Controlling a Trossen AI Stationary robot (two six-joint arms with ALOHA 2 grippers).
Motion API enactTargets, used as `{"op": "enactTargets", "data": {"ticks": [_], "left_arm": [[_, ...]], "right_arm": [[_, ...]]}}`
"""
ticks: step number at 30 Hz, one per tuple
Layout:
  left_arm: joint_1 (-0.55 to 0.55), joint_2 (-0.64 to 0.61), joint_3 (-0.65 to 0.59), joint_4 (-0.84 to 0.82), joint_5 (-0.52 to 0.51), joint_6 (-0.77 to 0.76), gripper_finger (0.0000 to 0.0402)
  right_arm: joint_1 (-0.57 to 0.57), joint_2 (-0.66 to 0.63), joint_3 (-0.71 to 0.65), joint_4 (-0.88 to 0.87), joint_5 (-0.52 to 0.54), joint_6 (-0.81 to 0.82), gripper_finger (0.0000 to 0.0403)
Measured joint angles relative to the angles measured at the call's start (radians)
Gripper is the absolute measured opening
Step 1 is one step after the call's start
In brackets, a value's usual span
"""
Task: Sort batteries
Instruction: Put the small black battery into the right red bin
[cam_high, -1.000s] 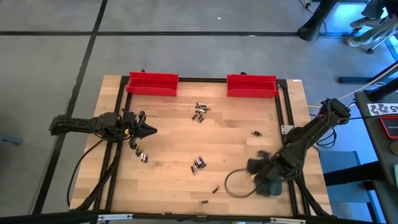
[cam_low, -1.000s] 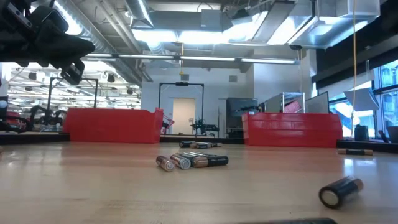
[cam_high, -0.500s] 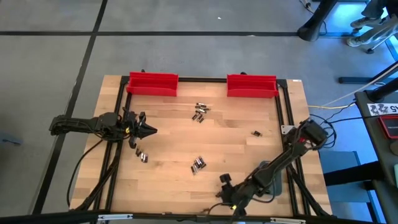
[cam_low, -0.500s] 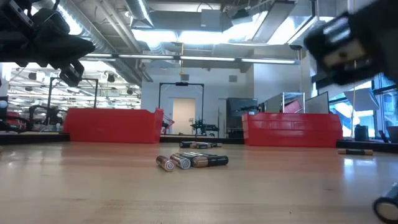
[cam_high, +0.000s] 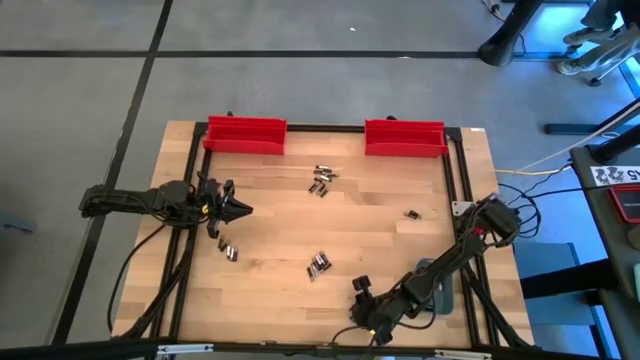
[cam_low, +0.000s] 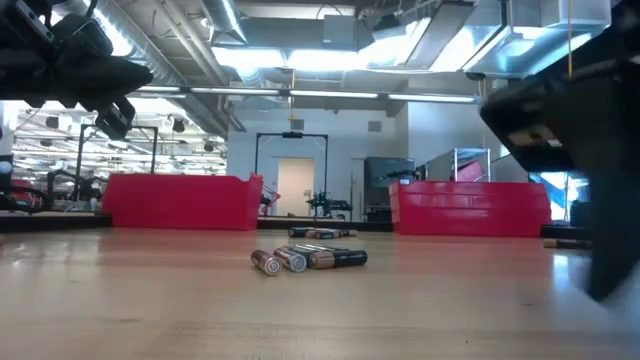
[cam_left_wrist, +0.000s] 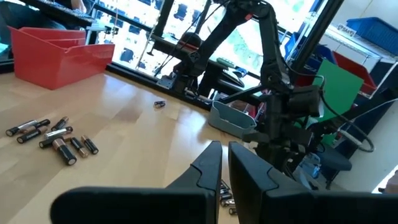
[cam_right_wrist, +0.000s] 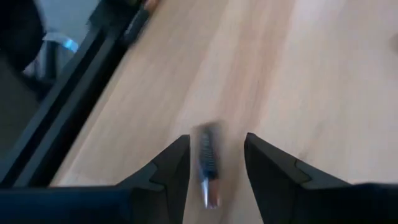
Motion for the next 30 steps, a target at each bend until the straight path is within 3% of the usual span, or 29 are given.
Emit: {"op": "enactTargets", "data": {"ticks": [6,12,18,20,25,30], "left_arm": [[0.000,0.000,0.000,0.000,0.000,0.003,0.0020],[0.000,0.000,0.000,0.000,0.000,0.005,0.0020],[0.000,0.000,0.000,0.000,0.000,-0.017,0.0020],[0.000,0.000,0.000,0.000,0.000,-0.039,0.0020],[0.000,0.000,0.000,0.000,0.000,-0.095,0.0020],[0.000,0.000,0.000,0.000,0.000,-0.118,0.0020]], "right_arm": [[0.000,0.063,0.002,0.005,-0.028,0.008,0.0112],[-0.014,0.068,0.004,-0.017,0.002,0.055,0.0020],[-0.037,0.031,-0.001,-0.026,0.032,0.101,0.0018],[-0.051,-0.011,-0.007,-0.057,0.088,0.080,0.0016],[-0.116,-0.172,-0.006,-0.191,0.236,0.048,0.0016],[-0.245,-0.331,-0.009,-0.407,0.248,-0.018,0.0016]]}}
